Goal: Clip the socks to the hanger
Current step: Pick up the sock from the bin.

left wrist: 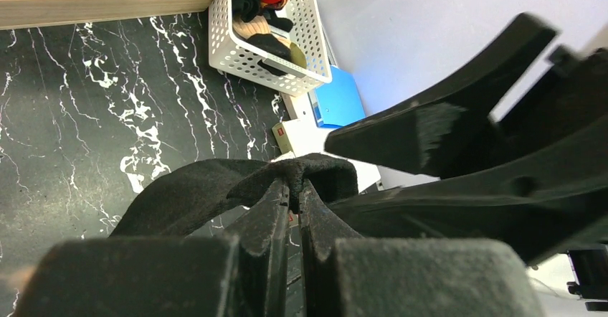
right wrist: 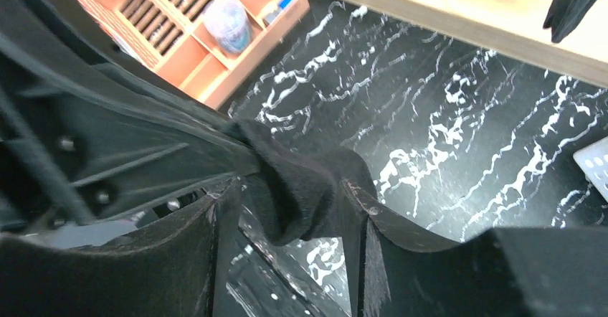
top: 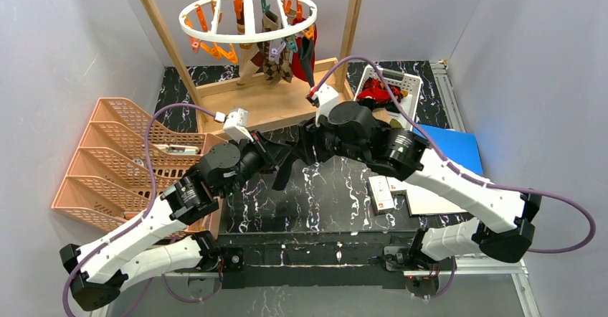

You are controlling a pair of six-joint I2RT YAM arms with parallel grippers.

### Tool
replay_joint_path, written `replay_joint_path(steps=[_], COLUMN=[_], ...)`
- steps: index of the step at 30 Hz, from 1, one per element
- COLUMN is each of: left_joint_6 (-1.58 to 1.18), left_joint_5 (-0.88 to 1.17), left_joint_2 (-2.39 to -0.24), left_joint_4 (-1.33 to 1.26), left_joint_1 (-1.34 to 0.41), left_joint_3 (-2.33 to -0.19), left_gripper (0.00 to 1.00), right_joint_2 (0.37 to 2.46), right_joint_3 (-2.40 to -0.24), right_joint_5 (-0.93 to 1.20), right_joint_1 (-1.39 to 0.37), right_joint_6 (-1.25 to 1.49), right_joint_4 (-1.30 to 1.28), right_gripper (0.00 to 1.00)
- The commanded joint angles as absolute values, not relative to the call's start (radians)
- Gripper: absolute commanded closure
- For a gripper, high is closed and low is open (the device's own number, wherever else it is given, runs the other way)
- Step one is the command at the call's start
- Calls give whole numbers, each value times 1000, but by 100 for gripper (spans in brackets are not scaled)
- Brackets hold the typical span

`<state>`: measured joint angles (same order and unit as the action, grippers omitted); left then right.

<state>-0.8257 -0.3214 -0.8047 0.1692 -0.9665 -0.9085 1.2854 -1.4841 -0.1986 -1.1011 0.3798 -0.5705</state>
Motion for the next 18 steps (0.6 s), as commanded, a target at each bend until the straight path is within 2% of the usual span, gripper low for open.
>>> replay_joint_path(steps=[1,10,15,18], left_joint_6=[-813,-810,-812,-813], left_joint_5=[-330,-327,-327,-331], left_joint_2=[-777,-765,-756,-747], left_joint_4=[193,206,212,216], left_joint_1=[-973,-973,-973,-973], left_joint_3=[-955,-955,-947,-943], left_gripper=[100,100,100,100], right_joint_2=[1302,1308,1305,1284], right_joint_3=[-1540,-1542,-1541,-1526], right_joint_5=[-196,-226,-195,-185], right_joint_1=[-1104,-1104,-1104,-1104], right_joint_6=[299,282,282,280], right_joint_4=[-634,-627,-601,-563], right_gripper=[41,51,42,39])
